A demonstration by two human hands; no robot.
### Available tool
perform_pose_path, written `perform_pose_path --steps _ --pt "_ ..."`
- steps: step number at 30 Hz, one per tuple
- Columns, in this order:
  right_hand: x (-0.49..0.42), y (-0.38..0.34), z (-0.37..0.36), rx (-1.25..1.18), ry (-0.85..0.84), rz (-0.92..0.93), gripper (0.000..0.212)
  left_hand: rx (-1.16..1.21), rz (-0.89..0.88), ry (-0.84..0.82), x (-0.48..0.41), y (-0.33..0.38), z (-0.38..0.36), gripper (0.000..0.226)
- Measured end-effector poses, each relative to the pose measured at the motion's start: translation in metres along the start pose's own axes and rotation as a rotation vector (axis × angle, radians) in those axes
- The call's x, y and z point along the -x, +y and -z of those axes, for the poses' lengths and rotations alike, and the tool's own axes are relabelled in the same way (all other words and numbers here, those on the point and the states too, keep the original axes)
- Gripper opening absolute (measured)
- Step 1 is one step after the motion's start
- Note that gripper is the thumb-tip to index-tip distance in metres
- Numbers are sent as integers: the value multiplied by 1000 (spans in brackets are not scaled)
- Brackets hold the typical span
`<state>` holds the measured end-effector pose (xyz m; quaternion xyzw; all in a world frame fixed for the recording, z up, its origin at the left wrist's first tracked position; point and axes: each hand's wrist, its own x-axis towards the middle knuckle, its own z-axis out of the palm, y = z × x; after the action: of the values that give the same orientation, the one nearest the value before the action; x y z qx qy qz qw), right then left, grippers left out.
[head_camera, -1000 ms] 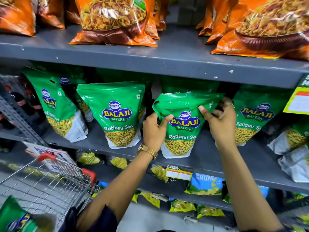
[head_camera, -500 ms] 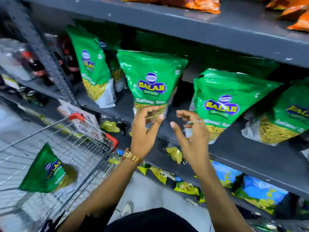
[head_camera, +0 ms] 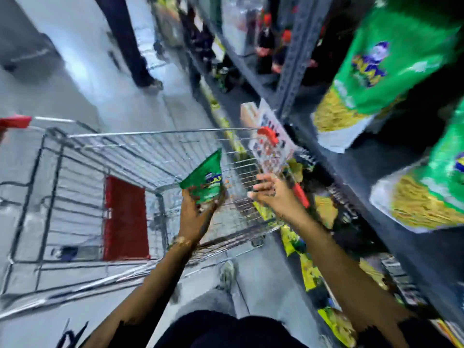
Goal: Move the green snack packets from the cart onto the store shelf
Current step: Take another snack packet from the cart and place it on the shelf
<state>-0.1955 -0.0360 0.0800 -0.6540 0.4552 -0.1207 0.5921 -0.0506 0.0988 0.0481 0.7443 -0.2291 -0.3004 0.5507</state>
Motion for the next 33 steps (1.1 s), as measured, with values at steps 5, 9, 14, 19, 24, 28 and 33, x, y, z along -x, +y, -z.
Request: perform_pose_path --steps 5,9,14,19,24,28,33 --pt "-86 6 -47 152 -186 -173 58 99 490 16 -55 -31 15 94" --pt "-144 16 -65 330 -254 -266 59 169 702 -83 -92 -54 18 103" --pt "-206 29 -83 316 -208 -316 69 264 736 1 -131 -85 19 96" --pt "-243 42 -99 137 -173 -338 89 464 793 36 -156 -98 5 23" --pt "-277 58 -105 108 -309 -338 105 406 653 172 -171 -112 -10 26" --pt "-269 47 -110 38 -358 -396 98 411 679 268 -174 -122 -8 33" --pt "-248 44 -113 35 -226 -256 54 329 657 287 -168 -118 -3 31"
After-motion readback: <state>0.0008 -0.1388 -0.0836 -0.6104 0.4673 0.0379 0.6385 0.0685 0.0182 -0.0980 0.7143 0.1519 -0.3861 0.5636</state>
